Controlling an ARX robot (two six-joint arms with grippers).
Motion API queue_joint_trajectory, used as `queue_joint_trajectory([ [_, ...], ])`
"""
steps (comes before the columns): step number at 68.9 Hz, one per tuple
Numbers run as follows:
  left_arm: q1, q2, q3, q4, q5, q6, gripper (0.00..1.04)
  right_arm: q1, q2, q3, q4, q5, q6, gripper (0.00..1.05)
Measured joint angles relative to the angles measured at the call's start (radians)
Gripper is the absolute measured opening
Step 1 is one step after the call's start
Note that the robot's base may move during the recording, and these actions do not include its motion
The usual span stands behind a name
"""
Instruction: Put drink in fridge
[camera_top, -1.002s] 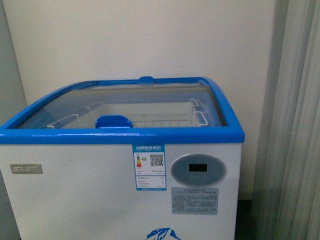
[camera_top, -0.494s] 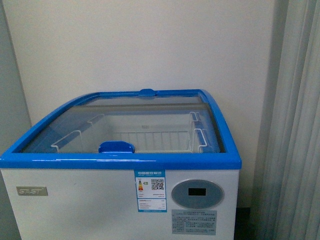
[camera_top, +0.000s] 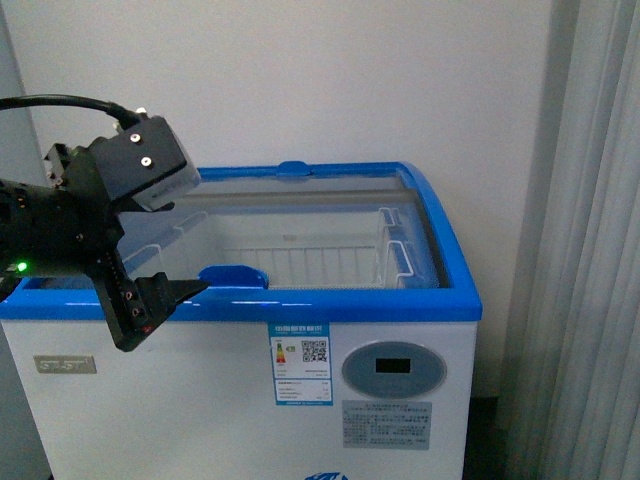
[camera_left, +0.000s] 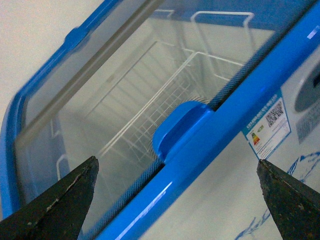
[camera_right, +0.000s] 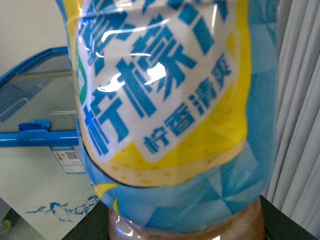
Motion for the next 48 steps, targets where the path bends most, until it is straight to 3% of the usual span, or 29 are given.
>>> queue_joint_trajectory([
  [7, 0.006, 0.085, 0.085, -0.063, 0.0, 0.172, 0.97, 0.0, 0.0, 0.0, 0.0, 0.0, 0.0, 0.41],
  [15, 0.011, 0.162, 0.161, -0.086, -0.002, 0.243, 0.97, 0.0, 0.0, 0.0, 0.0, 0.0, 0.0, 0.41],
  [48, 0.011, 0.361, 0.454, -0.155, -0.024, 0.29, 0.97, 0.0, 0.0, 0.0, 0.0, 0.0, 0.0, 0.41],
])
